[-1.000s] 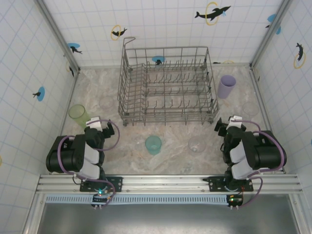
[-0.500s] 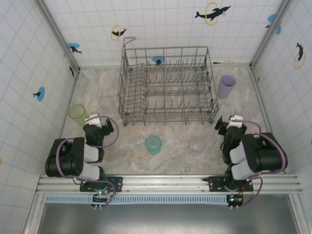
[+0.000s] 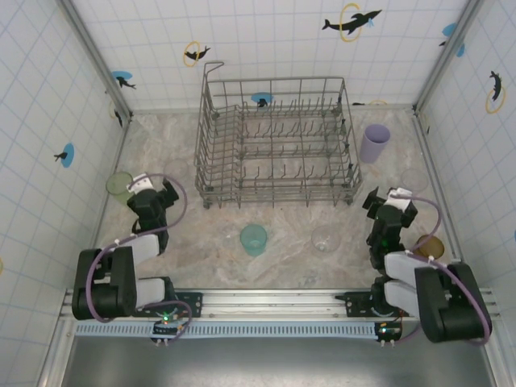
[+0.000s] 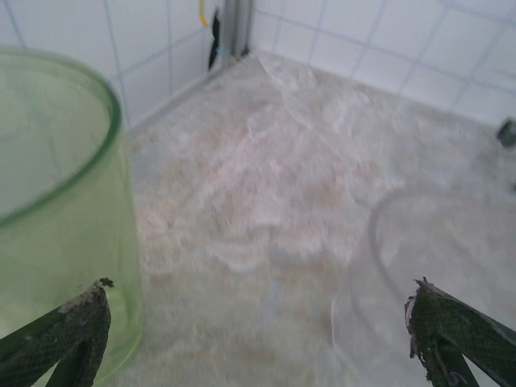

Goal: Load the cups into the dish rack

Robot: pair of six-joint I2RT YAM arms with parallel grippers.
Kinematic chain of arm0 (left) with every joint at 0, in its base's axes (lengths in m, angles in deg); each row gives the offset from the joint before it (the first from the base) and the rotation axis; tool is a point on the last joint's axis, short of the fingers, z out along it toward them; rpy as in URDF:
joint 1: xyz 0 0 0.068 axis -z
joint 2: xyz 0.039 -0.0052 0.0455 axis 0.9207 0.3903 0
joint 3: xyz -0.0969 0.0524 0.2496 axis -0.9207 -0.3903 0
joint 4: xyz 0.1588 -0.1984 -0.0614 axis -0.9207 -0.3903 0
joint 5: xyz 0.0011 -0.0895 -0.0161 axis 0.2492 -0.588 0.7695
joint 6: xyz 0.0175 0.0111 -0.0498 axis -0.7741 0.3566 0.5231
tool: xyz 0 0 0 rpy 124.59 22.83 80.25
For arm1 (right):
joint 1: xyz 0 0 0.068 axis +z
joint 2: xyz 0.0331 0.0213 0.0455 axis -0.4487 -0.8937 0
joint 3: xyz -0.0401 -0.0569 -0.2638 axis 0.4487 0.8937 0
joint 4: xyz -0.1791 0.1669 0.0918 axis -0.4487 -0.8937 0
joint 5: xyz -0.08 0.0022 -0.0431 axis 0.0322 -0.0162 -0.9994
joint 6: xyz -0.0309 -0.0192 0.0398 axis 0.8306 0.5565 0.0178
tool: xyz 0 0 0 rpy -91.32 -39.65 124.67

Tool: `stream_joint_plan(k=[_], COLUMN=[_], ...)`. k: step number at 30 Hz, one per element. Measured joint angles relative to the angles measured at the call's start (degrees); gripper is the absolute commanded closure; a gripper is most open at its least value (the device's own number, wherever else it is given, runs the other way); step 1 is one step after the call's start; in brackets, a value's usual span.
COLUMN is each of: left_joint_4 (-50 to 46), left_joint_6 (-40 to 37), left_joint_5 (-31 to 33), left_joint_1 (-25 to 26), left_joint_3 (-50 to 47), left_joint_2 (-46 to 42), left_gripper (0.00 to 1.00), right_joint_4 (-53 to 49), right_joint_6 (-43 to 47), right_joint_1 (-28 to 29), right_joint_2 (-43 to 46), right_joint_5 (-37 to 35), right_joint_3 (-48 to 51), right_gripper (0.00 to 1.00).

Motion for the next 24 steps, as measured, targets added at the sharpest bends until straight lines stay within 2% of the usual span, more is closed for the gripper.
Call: stream_joint_plan(k=[4,10,15,19,24], left_joint_4=[-7.50,-13.73,-19.04,-24.09,-30.45], left_joint_6=[4.33,6.71,7.93,9.57,10.84], left_joint_5=[2.69,0.83,-1.55,-3.58,-9.16], left_joint_1=[0.07,2.40,6.25,8.46,9.53], left_joint_3=[6.78,9.94,13.05,16.20,21.44], left_joint_2=[-2.43,-3.58,-3.98,-7.69,-12.83], left_gripper=[0.02,0.02,0.02,0.03,0.02], right_joint_4=[-12.92,-28.11,-39.60,-47.10,-54.25], right_joint_6=[-4.85,-8.33,-9.77,-10.34,-11.08], right_joint_1=[-1.81,-2.10,-2.10,-2.10,-2.10], right_joint_2=[6.14,10.86,11.15,10.05,7.96], right_joint_5=[-2.08,-1.20,2.80,6.36,11.08], right_joint_3=[-5.31,-10.97,-16.70,-22.03,-27.26], right_gripper=[0.00,0.00,0.00,0.00,0.00])
